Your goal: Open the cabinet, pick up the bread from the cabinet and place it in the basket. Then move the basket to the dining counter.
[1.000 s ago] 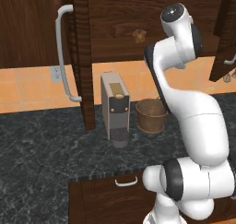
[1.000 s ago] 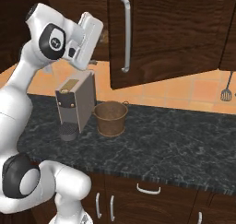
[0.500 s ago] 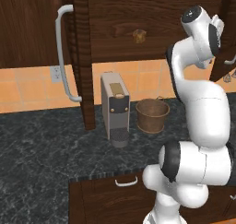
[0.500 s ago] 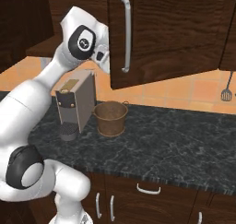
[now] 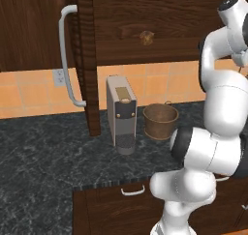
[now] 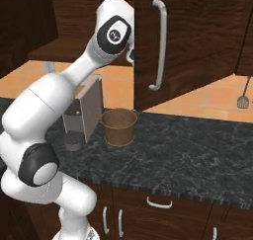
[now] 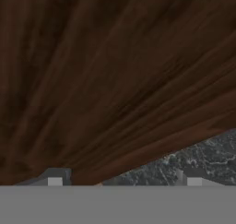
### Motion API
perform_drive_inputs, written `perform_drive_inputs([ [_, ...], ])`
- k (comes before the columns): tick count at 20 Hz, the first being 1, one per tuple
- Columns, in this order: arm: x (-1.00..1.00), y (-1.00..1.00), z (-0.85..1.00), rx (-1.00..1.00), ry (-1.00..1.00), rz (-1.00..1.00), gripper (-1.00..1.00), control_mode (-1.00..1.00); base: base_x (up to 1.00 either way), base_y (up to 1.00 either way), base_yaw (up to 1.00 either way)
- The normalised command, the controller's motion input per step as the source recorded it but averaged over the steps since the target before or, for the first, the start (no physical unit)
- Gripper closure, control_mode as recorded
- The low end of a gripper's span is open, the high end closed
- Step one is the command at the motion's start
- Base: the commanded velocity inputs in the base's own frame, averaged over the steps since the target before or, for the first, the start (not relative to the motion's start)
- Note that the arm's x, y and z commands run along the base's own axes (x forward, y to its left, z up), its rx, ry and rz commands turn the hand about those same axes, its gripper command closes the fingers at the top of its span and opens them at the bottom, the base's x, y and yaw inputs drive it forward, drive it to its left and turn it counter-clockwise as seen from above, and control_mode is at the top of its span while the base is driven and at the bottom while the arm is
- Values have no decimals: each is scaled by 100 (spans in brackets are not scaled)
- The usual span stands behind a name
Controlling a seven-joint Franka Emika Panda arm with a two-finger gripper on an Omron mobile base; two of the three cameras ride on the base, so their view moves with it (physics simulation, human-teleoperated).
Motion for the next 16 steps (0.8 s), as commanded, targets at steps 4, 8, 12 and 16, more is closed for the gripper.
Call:
perform_drive_inputs([
  [4,0,-100,-27,3,-17,-36,-100,-100,0,0,0],
  [8,-9,-100,-21,5,-17,-26,-100,-100,0,0,0],
  [12,-44,-64,-7,11,-26,-12,-100,-100,0,0,0],
  [16,-44,25,0,10,-31,0,-100,-100,0,0,0],
])
